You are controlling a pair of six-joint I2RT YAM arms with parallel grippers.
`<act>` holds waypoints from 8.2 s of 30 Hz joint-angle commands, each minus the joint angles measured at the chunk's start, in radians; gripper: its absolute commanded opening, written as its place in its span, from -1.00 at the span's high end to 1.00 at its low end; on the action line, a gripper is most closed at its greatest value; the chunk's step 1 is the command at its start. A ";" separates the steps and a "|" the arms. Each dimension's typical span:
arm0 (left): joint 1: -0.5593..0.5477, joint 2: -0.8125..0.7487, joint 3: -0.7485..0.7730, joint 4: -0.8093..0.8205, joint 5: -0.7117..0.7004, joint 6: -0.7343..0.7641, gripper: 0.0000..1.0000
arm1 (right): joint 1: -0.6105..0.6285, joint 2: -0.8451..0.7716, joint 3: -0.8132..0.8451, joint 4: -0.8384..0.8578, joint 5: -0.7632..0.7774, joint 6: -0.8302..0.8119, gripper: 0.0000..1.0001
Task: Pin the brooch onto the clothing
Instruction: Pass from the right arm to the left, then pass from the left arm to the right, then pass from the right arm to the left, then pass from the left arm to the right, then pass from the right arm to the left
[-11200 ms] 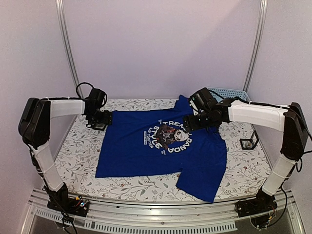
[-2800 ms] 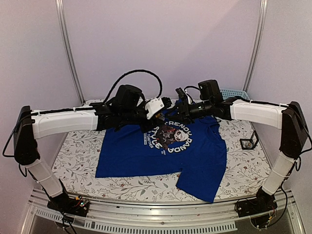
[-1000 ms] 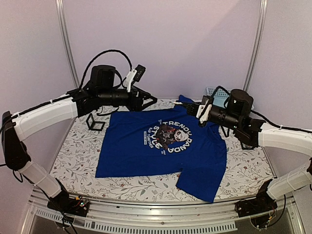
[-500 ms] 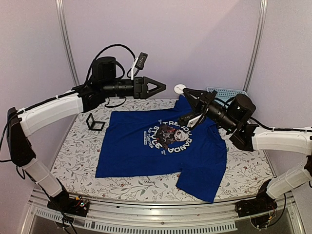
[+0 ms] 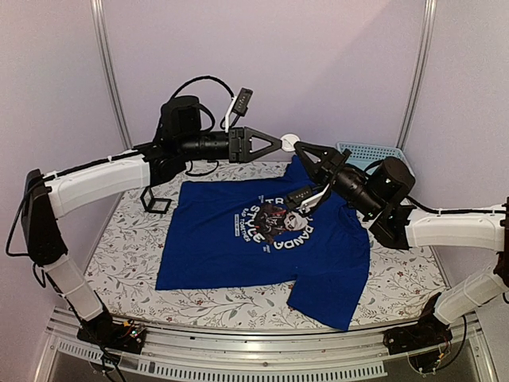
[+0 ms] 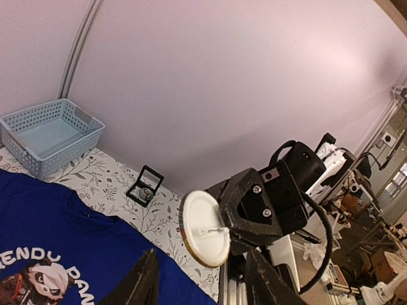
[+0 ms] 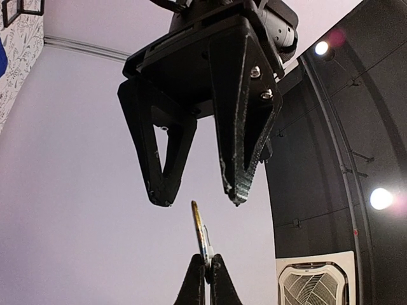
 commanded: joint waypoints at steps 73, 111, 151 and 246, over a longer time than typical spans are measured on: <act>-0.116 -0.157 -0.227 0.295 -0.216 0.287 1.00 | -0.184 0.059 0.351 -0.506 -0.713 2.308 0.75; -0.112 -0.092 0.015 -0.392 -0.084 0.633 0.30 | -0.079 0.136 0.869 -1.765 -0.528 1.355 1.00; -0.132 -0.245 -0.332 0.438 -0.327 0.322 1.00 | -0.099 -0.092 0.392 -0.812 -0.431 1.942 -0.23; -0.110 -0.293 -0.279 -0.270 -0.137 0.599 0.11 | 0.016 0.260 0.927 -1.850 -0.545 1.433 1.00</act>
